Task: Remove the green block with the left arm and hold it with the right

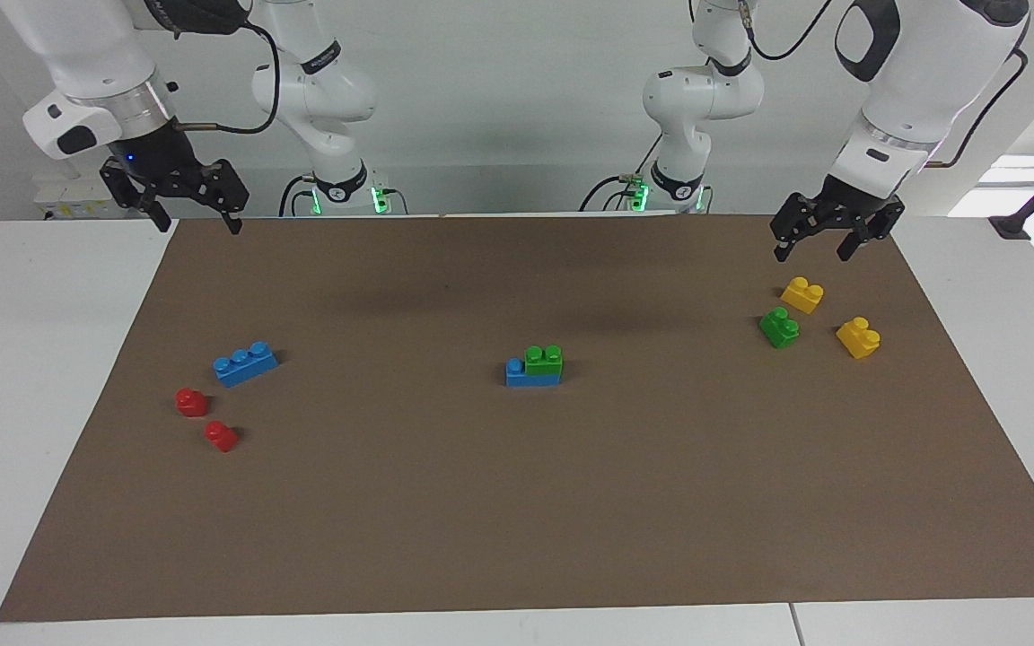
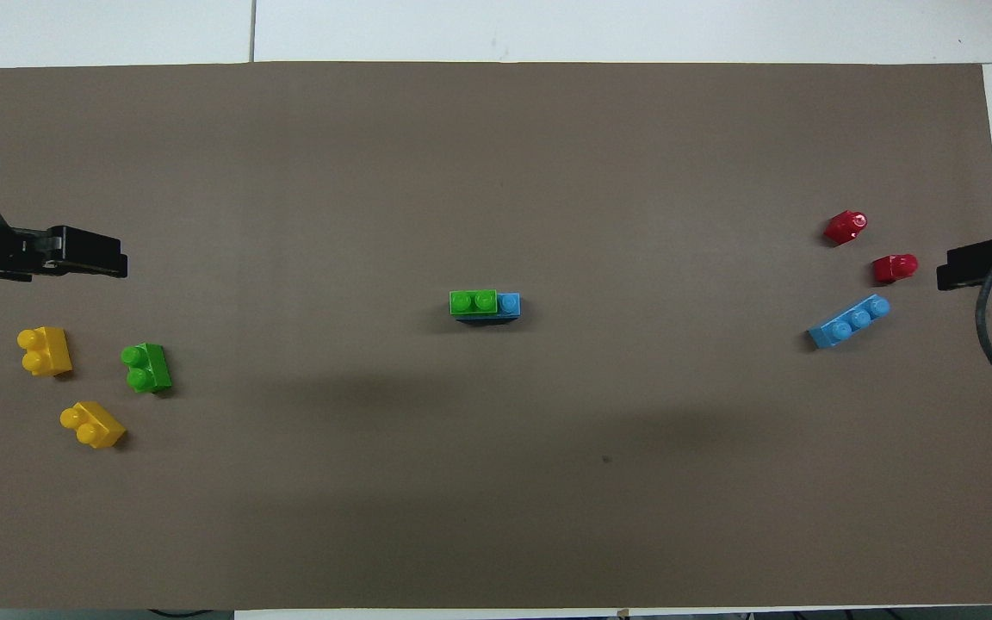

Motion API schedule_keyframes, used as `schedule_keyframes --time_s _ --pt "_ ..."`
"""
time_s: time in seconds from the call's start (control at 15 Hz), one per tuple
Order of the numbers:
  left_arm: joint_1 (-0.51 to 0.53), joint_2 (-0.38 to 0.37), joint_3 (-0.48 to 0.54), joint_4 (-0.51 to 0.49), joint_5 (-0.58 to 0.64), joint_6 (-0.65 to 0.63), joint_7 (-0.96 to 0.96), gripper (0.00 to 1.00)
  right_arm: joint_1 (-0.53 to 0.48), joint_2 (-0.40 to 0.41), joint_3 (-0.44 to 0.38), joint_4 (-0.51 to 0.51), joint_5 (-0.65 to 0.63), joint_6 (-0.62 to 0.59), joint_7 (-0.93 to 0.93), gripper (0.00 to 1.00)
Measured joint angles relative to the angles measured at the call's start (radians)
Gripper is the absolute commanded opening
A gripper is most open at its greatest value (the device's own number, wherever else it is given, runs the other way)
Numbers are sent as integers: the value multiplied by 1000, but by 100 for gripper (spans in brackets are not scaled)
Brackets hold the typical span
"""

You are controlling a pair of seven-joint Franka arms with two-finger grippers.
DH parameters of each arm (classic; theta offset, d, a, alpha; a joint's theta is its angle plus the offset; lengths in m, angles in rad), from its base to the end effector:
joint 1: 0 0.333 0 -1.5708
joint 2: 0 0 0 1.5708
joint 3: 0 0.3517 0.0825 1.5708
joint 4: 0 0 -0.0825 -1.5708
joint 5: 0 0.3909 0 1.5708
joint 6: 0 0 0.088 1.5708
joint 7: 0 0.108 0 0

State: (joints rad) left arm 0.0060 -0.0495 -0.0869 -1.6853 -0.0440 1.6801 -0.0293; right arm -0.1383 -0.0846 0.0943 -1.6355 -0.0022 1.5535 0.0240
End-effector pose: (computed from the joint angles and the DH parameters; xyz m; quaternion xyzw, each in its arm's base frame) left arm 0.5509 -0.0502 0.6413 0.9993 -0.0239 0.0209 0.0209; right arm 0.5297 -0.0210 0.6727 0.9994 -0.0342 0.0011 0.0051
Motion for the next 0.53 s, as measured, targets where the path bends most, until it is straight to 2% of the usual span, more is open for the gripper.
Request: schedule_keyframes --time_s 0.53 --pt "0 0 -1 0 0 0 0 100 -2 -1 -3 0 0 28 3 100"
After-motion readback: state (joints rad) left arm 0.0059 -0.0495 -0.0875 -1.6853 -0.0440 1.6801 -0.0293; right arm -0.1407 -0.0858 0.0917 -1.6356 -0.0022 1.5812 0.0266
